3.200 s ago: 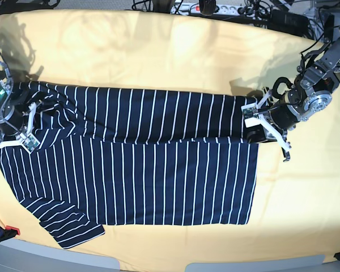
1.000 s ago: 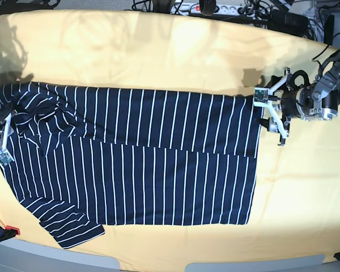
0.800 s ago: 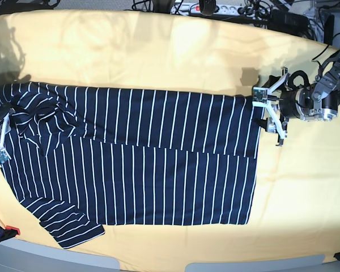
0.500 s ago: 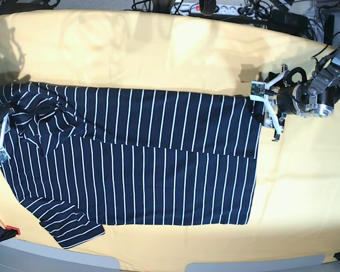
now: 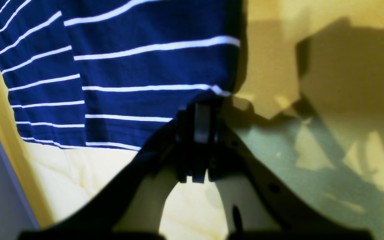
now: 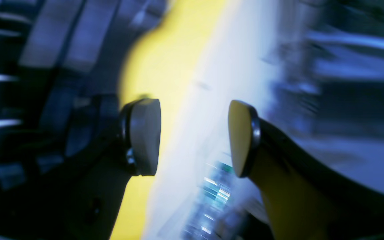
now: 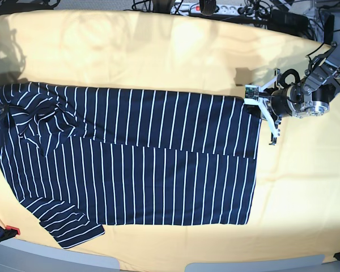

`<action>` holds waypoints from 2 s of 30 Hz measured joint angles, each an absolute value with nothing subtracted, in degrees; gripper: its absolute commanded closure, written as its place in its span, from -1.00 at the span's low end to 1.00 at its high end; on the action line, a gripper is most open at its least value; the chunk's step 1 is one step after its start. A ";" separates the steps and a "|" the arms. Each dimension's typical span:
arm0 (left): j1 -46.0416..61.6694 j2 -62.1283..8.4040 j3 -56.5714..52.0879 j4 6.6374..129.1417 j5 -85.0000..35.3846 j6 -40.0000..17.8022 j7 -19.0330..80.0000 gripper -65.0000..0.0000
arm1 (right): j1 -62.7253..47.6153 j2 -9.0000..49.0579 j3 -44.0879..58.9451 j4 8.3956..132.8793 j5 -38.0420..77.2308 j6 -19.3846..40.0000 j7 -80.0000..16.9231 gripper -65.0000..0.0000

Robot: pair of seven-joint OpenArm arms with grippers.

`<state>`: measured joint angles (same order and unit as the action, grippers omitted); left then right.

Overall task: Fold the T-shirt properly
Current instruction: 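Grasp the folded edge with both grippers and drag the shirt toward the arms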

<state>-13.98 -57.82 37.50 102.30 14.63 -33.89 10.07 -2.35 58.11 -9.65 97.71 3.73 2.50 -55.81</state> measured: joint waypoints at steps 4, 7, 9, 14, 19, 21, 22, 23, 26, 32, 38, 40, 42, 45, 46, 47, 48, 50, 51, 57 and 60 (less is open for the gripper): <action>-13.98 -57.84 37.50 102.30 14.63 -33.89 10.07 1.00 | -2.37 57.45 -9.65 97.71 10.13 6.72 -62.00 -0.02; -13.98 -57.98 37.50 102.30 14.63 -33.91 10.04 1.00 | -5.06 57.36 -9.67 97.71 14.57 9.72 -63.26 -0.02; -14.00 -58.11 37.50 102.30 14.61 -33.89 10.04 1.00 | -7.97 57.39 -9.65 97.69 14.68 9.98 -63.09 -0.02; -14.00 -58.15 37.50 102.30 14.61 -34.06 10.07 1.00 | -14.87 57.36 -9.67 97.69 14.57 9.82 -60.18 -0.02; -14.00 -59.07 37.50 102.30 14.44 -34.06 10.04 1.00 | -19.57 57.19 -9.67 96.36 10.31 9.04 -54.43 -0.02; -14.00 -59.44 37.50 102.30 14.41 -34.04 10.00 1.00 | -19.53 57.12 -9.65 94.83 8.40 8.99 -54.41 -0.07; -14.00 -59.59 37.50 102.30 14.41 -34.06 10.00 1.00 | -19.53 57.14 -9.65 94.30 7.62 9.02 -54.43 -0.10; -14.00 -59.72 37.50 102.30 14.41 -34.04 10.00 1.00 | -19.53 57.21 -9.65 93.76 7.25 9.04 -54.43 -0.12; -14.00 -59.88 37.50 102.32 14.41 -34.04 10.00 1.00 | -19.49 57.52 -9.58 92.31 7.53 11.57 -53.47 -0.12; -14.00 -59.88 37.50 102.32 13.76 -34.04 10.02 1.00 | -19.35 57.78 -9.43 91.09 7.22 12.10 -48.75 -0.12; -14.00 -59.88 37.50 102.32 13.76 -34.06 10.02 1.00 | -19.22 57.58 -9.43 90.91 6.33 11.57 -43.62 0.29; -14.00 -59.88 37.50 102.32 13.76 -34.06 10.02 1.00 | -18.20 56.64 -9.63 90.76 6.57 11.57 -43.92 0.86; -14.00 -59.88 37.50 102.32 13.76 -34.04 10.02 1.00 | -16.36 56.29 -9.82 90.74 6.17 10.72 -45.01 1.00; -14.15 -59.92 37.50 102.32 13.74 -34.06 9.96 1.00 | -13.74 56.90 -9.69 90.74 4.64 8.54 -47.20 1.00; -14.22 -60.05 37.50 102.32 13.74 -34.06 9.93 1.00 | -13.28 57.14 -9.67 90.76 4.89 8.73 -47.53 1.00; -14.33 -60.29 37.50 102.32 13.74 -34.06 9.87 1.00 | -12.78 57.21 -9.65 90.78 4.97 10.57 -48.38 1.00; -14.33 -60.71 37.50 102.48 13.72 -34.00 9.82 1.00 | -12.62 57.30 -9.65 90.78 5.08 12.32 -49.52 1.00; -14.48 -61.76 37.50 103.04 13.41 -34.04 9.41 1.00 | -12.67 57.28 -9.65 90.78 7.29 15.66 -52.03 1.00; -14.63 -62.28 37.50 103.48 13.34 -34.06 9.37 1.00 | -12.82 57.30 -9.65 90.78 9.21 16.88 -53.12 1.00; -14.94 -66.37 37.50 107.11 8.88 -38.44 9.28 1.00 | -13.21 58.35 -9.65 90.78 17.37 22.06 -59.05 1.00; -14.92 -68.07 37.50 107.53 7.90 -39.81 8.47 1.00 | -13.28 61.39 -9.65 90.80 23.09 23.31 -61.63 1.00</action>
